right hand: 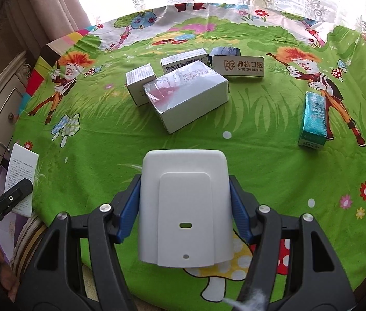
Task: Organize rigid objects
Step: 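Carry the tall white box and white plastic case over the purple box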
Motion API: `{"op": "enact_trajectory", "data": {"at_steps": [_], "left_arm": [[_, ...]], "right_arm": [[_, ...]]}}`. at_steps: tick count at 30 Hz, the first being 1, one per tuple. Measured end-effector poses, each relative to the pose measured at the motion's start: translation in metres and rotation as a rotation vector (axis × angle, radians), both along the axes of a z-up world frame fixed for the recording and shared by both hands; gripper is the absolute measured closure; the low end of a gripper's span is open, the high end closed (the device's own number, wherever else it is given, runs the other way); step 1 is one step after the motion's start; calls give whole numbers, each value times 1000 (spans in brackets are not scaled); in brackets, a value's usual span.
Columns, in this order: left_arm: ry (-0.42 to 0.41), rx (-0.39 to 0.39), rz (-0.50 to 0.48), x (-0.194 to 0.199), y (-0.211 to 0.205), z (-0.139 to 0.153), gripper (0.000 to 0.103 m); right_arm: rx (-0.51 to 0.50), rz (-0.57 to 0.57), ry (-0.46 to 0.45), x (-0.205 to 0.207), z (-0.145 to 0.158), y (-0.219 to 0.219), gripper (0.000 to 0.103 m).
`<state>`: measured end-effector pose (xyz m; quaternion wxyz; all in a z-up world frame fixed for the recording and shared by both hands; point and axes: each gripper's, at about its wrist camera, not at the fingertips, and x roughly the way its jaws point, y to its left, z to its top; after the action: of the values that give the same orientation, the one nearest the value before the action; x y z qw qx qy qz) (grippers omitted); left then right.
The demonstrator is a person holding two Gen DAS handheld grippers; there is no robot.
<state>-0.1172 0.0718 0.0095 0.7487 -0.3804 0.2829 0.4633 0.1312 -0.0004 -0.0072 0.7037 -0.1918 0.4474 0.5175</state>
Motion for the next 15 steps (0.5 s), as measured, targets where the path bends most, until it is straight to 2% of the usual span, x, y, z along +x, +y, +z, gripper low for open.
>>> {"op": "enact_trajectory", "data": {"at_steps": [15], "left_arm": [[-81, -8, 130, -88, -9, 8, 66]], "right_arm": [[51, 208, 25, -107, 34, 4, 36]]}}
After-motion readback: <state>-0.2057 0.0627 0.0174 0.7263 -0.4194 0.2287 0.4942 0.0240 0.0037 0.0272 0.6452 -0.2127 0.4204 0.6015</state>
